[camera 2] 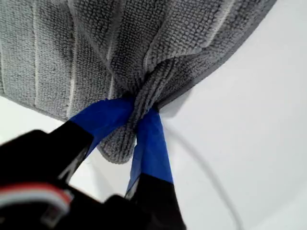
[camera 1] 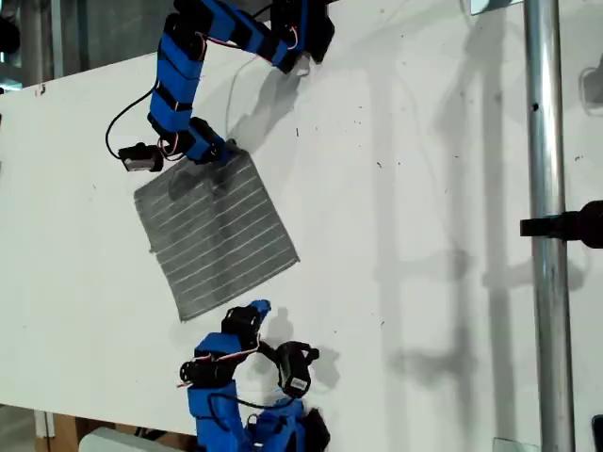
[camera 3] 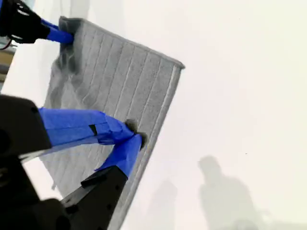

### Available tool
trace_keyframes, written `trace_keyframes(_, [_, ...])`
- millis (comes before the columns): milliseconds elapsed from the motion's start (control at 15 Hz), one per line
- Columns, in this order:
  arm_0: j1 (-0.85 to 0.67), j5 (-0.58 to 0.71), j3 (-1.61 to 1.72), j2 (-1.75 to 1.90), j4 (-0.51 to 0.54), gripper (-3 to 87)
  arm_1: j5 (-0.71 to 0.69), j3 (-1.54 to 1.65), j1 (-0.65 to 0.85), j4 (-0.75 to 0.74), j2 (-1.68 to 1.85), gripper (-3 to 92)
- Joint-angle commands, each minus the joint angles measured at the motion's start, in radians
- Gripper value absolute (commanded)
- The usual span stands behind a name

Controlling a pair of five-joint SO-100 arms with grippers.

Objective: Grasp corners of a towel and fold twice.

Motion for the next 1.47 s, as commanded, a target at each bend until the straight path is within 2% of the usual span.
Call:
trace_keyframes(0, [-0.006,0.057,-0.410,-0.265,0.121,-2.1,0.006,-0.028,-0.011,-0.012,0.005,-0.2])
trace_keyframes(133, [-0.009,0.097,-0.796,-0.543,0.268,-2.0,0.006,-0.028,-0.011,-0.012,0.003,-0.2])
trace_keyframes(200, [-0.008,0.114,-0.922,-0.629,0.281,-1.9,0.008,-0.028,-0.009,-0.012,0.003,-0.2])
trace_keyframes(267, [-0.009,0.144,-0.914,-0.630,0.229,2.6,0.008,-0.026,-0.009,-0.014,0.003,-0.2])
trace_keyframes(333, [-0.014,0.158,-0.907,-0.621,0.225,14.5,0.009,-0.025,-0.008,-0.014,0.003,-0.2])
trace_keyframes(467, [-0.025,0.227,-0.887,-0.591,0.230,29.7,0.011,-0.025,-0.008,-0.014,0.003,-0.2])
trace_keyframes(667, [-0.048,0.341,-0.887,-0.575,0.259,36.9,0.011,-0.023,-0.008,-0.014,0.003,-0.2])
trace_keyframes(933, [-0.089,0.419,-0.864,-0.584,0.281,37.1,0.011,-0.023,-0.008,-0.014,0.003,-0.2])
trace_keyframes(1200, [-0.094,0.356,-0.873,-0.761,0.213,34.1,0.011,-0.018,-0.011,-0.014,0.005,-0.2])
trace_keyframes(1400, [-0.074,0.252,-0.891,-0.887,0.186,33.5,0.011,-0.017,-0.011,-0.014,0.006,-0.2])
